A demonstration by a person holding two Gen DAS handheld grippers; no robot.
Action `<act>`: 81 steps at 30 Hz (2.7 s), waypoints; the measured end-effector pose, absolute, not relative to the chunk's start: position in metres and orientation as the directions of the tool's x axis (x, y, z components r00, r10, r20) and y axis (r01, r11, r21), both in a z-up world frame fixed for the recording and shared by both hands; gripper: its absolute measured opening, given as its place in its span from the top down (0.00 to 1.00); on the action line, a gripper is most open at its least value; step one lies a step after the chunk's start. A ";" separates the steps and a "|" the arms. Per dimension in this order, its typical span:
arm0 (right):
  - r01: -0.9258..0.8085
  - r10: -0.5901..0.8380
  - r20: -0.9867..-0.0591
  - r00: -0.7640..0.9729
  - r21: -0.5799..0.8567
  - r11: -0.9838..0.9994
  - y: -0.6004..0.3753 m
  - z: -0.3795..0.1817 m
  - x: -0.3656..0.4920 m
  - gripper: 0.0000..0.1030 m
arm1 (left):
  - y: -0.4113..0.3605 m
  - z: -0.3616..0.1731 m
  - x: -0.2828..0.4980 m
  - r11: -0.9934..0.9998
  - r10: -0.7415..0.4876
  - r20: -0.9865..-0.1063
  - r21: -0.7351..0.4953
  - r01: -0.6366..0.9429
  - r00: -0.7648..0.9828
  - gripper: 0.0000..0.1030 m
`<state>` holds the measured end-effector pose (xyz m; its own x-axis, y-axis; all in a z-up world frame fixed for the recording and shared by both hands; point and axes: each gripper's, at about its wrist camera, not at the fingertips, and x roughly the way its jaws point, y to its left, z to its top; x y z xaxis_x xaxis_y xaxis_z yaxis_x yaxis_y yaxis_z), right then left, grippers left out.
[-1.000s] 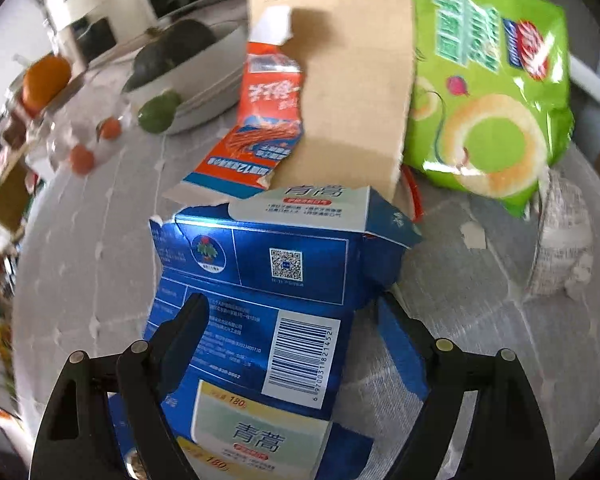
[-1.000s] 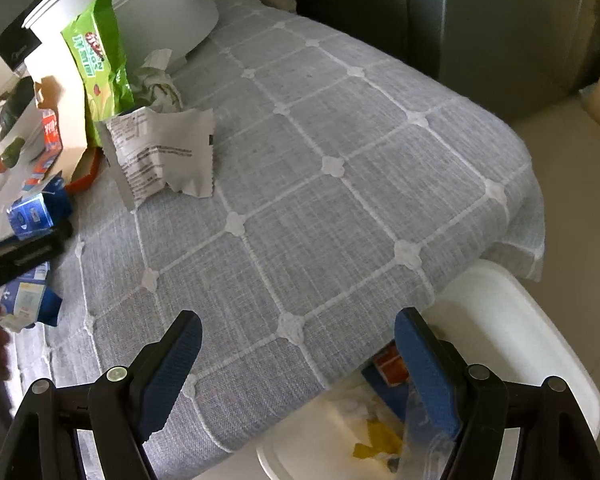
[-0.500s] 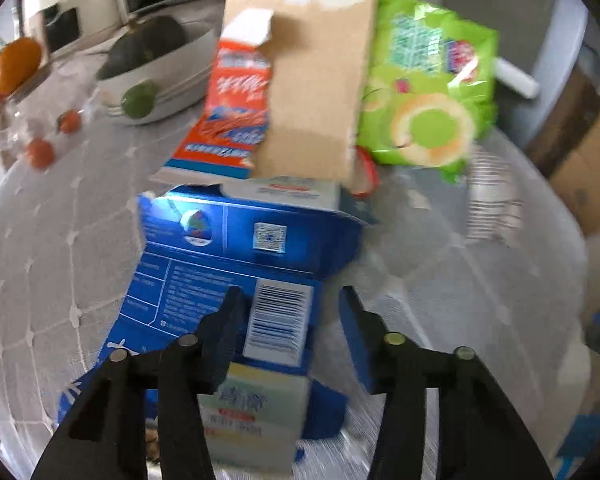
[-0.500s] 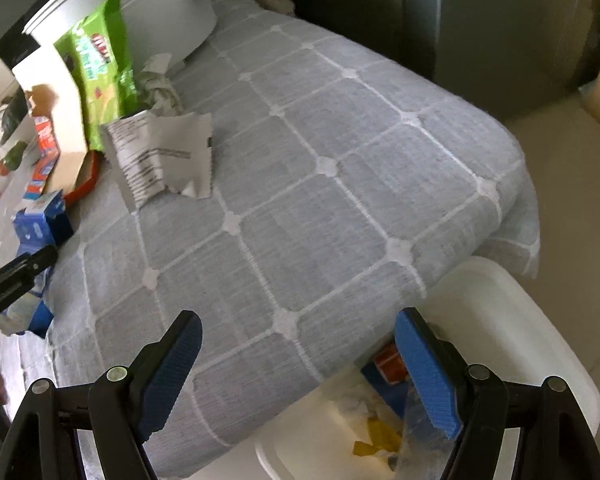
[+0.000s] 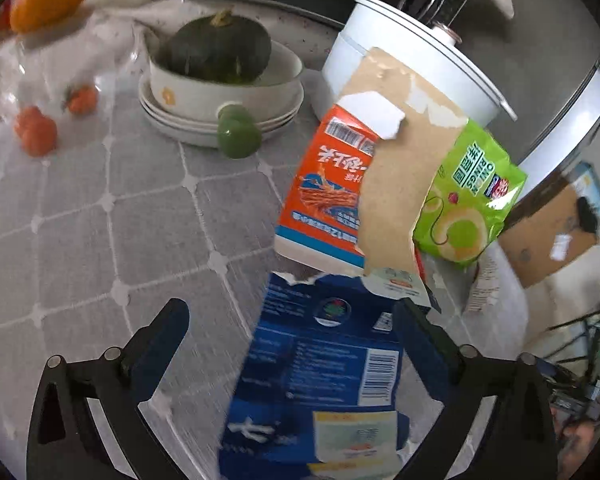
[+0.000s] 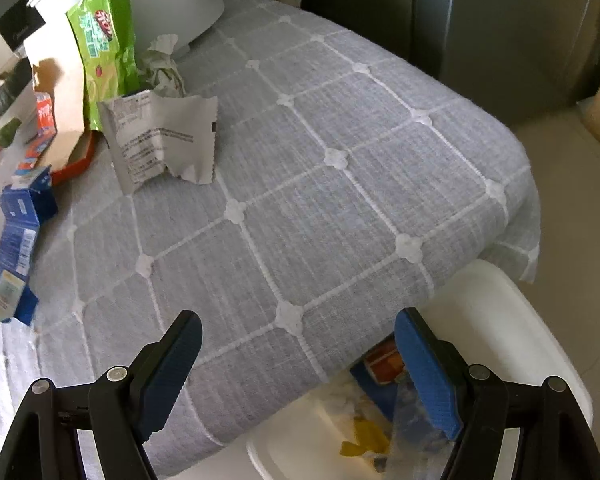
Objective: Collect trash
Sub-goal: 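Grasp the blue milk carton with the left tool and lift it, then grasp the white wrapper with the right tool while the left tool holds the carton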
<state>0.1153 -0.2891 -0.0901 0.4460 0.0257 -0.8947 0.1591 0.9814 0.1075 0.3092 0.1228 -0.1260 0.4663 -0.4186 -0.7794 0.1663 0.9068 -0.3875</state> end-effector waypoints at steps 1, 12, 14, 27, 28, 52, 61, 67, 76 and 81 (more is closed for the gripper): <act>0.158 0.016 -0.896 0.445 0.096 0.983 -0.289 -0.091 0.115 0.20 | 0.125 -0.130 0.312 0.894 -0.446 -0.770 -0.407 0.187 0.457 0.02; 0.139 -0.007 -0.904 0.428 0.058 0.989 -0.285 -0.101 0.127 0.20 | 0.105 -0.157 0.324 0.736 -0.643 -0.699 -0.452 0.504 0.313 0.29; 0.133 -0.006 -0.906 0.423 0.056 0.990 -0.284 -0.105 0.129 0.20 | 0.107 -0.161 0.329 0.695 -0.691 -0.670 -0.512 0.505 0.272 0.42; 0.106 0.020 -0.883 0.470 0.079 0.991 -0.272 -0.104 0.146 0.20 | 0.081 -0.157 0.292 0.540 -0.796 -0.589 -0.584 0.606 0.141 0.84; 0.101 0.021 -0.880 0.475 0.079 0.992 -0.271 -0.104 0.149 0.20 | 0.080 -0.154 0.289 0.534 -0.797 -0.589 -0.580 0.614 0.137 0.84; 0.093 0.041 -0.869 0.493 0.099 0.991 -0.267 -0.104 0.156 0.20 | 0.071 -0.146 0.265 0.590 -0.753 -0.625 -0.503 0.631 0.207 0.89; 0.096 0.061 -0.828 0.558 0.138 0.986 -0.258 -0.092 0.177 0.20 | 0.104 -0.115 0.227 0.688 -0.717 -0.595 -0.515 0.512 0.364 1.00; 0.032 0.095 -0.801 0.590 0.141 0.989 -0.233 -0.097 0.210 0.20 | 0.133 -0.086 0.191 0.735 -0.678 -0.537 -0.510 0.446 0.503 1.00; -0.039 0.168 -0.790 0.590 0.180 0.983 -0.212 -0.118 0.242 0.60 | 0.137 -0.068 0.160 0.783 -0.620 -0.560 -0.481 0.394 0.550 1.00; -0.042 0.197 -0.801 0.566 0.211 0.977 -0.210 -0.116 0.235 0.86 | 0.134 -0.059 0.150 0.804 -0.593 -0.574 -0.468 0.368 0.565 1.00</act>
<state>0.2350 -0.2103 -0.1161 0.5658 0.1973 -0.8006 -0.0418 0.9766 0.2112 0.1495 0.1341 -0.0589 0.5652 -0.5926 -0.5739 0.3676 0.8037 -0.4679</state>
